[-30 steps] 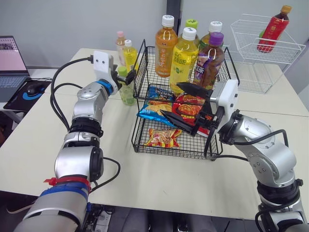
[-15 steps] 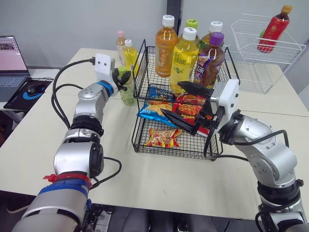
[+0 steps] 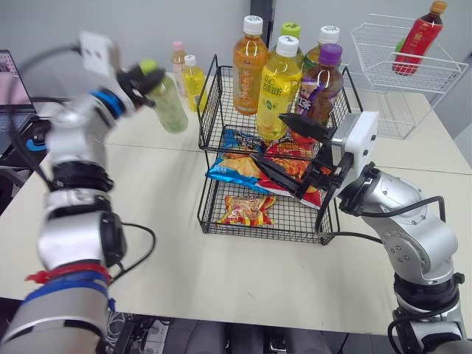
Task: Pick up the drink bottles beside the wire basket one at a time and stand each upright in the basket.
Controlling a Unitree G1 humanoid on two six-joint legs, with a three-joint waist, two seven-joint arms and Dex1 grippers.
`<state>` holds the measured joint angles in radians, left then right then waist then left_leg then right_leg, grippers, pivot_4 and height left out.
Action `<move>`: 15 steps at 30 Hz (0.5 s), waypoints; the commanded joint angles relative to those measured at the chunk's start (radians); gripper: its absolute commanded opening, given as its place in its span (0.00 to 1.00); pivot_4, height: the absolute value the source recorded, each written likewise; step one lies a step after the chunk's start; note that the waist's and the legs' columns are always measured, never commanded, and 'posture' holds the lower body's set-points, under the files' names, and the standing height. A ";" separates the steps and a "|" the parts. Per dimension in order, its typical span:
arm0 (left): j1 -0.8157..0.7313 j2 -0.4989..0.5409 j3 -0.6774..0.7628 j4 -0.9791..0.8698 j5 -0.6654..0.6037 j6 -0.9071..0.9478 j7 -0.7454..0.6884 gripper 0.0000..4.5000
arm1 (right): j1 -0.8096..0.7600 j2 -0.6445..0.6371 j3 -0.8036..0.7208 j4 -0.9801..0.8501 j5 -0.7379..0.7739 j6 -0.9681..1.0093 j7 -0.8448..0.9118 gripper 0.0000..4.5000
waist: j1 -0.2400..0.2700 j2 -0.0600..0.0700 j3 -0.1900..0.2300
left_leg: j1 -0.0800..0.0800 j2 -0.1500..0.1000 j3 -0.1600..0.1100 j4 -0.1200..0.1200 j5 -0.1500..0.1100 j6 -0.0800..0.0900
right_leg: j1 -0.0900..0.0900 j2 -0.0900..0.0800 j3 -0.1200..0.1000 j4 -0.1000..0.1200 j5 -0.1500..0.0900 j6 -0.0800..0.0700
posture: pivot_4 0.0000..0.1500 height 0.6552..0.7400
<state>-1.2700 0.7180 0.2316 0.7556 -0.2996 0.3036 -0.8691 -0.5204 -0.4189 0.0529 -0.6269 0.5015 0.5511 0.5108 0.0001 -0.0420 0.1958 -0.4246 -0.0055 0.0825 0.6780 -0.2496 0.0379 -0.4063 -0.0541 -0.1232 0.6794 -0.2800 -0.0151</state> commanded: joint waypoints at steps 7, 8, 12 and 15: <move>-0.301 0.046 -0.038 -0.189 -0.171 0.365 -0.234 0.30 | 0.013 0.013 -0.028 -0.045 -0.012 -0.044 -0.036 1.00 | 0.007 0.000 0.000 | 0.001 0.000 0.000 0.002 0.000 0.001 | 0.001 0.000 0.001 0.002 0.000 0.000 | 1.00 1.00; -0.304 0.034 -0.050 -0.200 -0.177 0.386 -0.246 0.30 | 0.016 0.014 -0.027 -0.047 -0.014 -0.046 -0.039 1.00 | 0.005 0.000 0.000 | 0.002 0.000 -0.001 0.002 0.001 0.001 | 0.001 0.000 0.001 0.003 0.000 0.000 | 1.00 1.00; -0.272 -0.012 -0.102 -0.238 -0.173 0.413 -0.281 0.30 | 0.030 0.014 -0.025 -0.052 -0.025 -0.051 -0.054 1.00 | 0.000 0.000 0.000 | 0.004 0.000 0.000 0.002 0.001 0.000 | 0.001 0.000 0.002 0.006 0.000 0.000 | 1.00 1.00; -0.227 -0.047 -0.144 -0.243 -0.141 0.379 -0.276 0.30 | 0.041 0.013 -0.030 -0.061 -0.029 -0.051 -0.066 1.00 | -0.001 0.000 0.000 | 0.004 0.000 0.000 0.002 0.002 0.000 | 0.001 0.000 0.002 0.006 0.000 0.000 | 1.00 1.00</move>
<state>-1.4882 0.6706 0.0846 0.5489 -0.4518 0.7171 -1.1492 -0.4796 -0.4074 0.0512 -0.6362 0.4818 0.5274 0.4563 -0.0007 -0.0415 0.1959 -0.4205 -0.0057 0.0824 0.6796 -0.2481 0.0378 -0.4051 -0.0540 -0.1212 0.6855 -0.2800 -0.0149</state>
